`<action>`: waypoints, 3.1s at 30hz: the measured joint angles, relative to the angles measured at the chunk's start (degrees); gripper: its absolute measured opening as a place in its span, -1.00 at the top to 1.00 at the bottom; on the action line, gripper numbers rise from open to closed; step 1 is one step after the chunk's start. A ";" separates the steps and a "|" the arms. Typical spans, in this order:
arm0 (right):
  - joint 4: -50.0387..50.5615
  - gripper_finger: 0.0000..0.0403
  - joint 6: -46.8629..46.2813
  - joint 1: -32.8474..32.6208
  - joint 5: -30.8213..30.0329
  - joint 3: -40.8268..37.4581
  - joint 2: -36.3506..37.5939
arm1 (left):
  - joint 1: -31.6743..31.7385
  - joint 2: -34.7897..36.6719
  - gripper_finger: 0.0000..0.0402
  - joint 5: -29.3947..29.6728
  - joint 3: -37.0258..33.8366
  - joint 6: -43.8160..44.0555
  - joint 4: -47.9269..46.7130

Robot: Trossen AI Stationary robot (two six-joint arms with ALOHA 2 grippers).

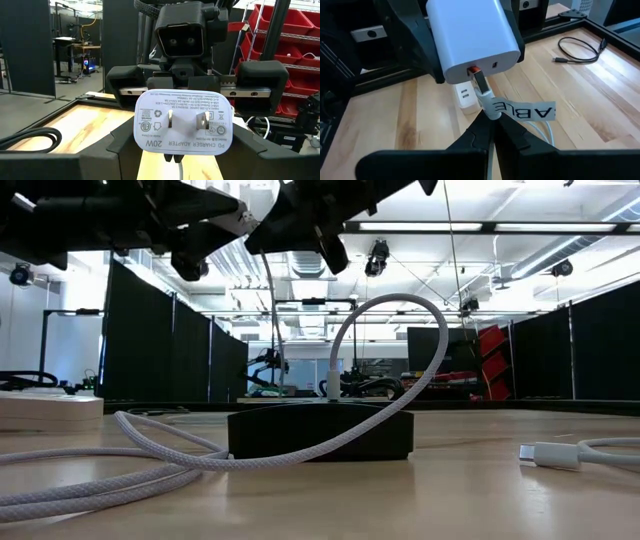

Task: Insert USB
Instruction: Insert the light blue charger cable into the purple charger adapter

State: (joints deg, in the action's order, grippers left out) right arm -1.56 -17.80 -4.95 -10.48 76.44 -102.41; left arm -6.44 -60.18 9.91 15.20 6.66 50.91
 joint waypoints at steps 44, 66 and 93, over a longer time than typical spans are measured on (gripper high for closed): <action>2.72 1.00 -1.73 0.00 -0.04 -0.83 -0.46 | -0.13 -4.02 0.04 -0.07 0.04 -3.17 1.96; 9.64 1.00 -2.52 0.11 -0.04 -0.87 -0.46 | -0.11 -9.35 0.04 0.16 0.94 -3.95 5.14; 12.30 1.00 -3.59 0.24 3.36 -0.96 -0.50 | 0.94 -13.96 0.04 0.22 3.18 1.05 1.17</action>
State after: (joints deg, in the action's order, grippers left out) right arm 10.74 -21.40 -4.71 -7.12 75.48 -102.91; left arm -5.49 -74.14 10.14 18.38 7.70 52.08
